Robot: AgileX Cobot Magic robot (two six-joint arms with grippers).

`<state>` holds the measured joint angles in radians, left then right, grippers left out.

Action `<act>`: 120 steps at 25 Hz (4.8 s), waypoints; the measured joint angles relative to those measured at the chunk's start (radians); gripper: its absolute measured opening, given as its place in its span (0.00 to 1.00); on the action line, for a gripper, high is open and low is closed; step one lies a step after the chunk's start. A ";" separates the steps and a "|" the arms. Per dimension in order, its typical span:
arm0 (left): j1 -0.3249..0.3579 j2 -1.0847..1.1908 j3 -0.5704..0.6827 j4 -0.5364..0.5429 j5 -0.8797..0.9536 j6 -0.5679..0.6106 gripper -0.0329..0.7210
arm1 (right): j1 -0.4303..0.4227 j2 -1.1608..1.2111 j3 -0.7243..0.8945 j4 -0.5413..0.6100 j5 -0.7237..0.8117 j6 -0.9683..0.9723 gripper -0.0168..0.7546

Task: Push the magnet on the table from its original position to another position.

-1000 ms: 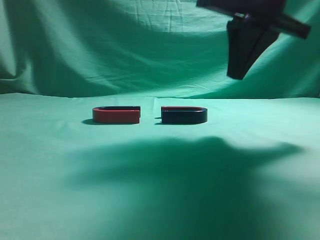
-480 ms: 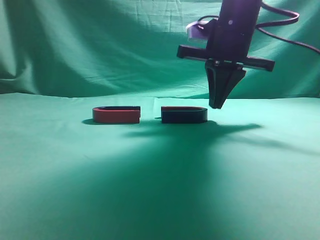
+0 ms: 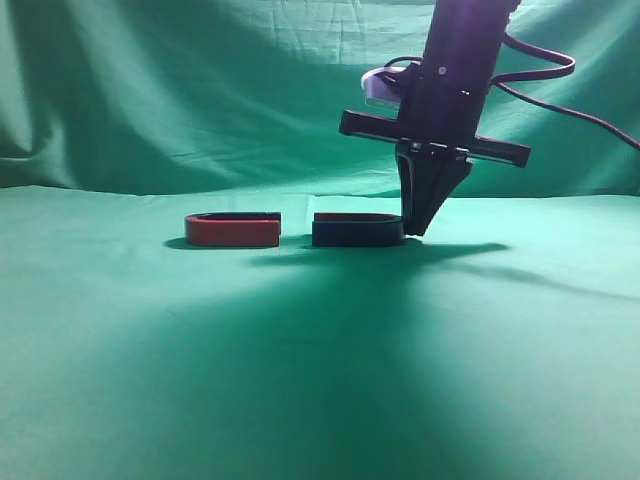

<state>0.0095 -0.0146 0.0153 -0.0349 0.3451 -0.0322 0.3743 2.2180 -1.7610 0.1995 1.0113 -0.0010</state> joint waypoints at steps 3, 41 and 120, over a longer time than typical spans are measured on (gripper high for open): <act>0.000 0.000 0.000 0.000 0.000 0.000 0.57 | 0.000 0.000 0.000 0.026 0.000 -0.002 0.02; 0.000 0.000 0.000 0.000 0.000 0.000 0.57 | 0.000 -0.310 -0.159 -0.002 0.225 0.010 0.02; 0.000 0.000 0.000 0.000 0.000 0.000 0.57 | -0.321 -2.232 1.787 -0.290 -0.634 0.129 0.02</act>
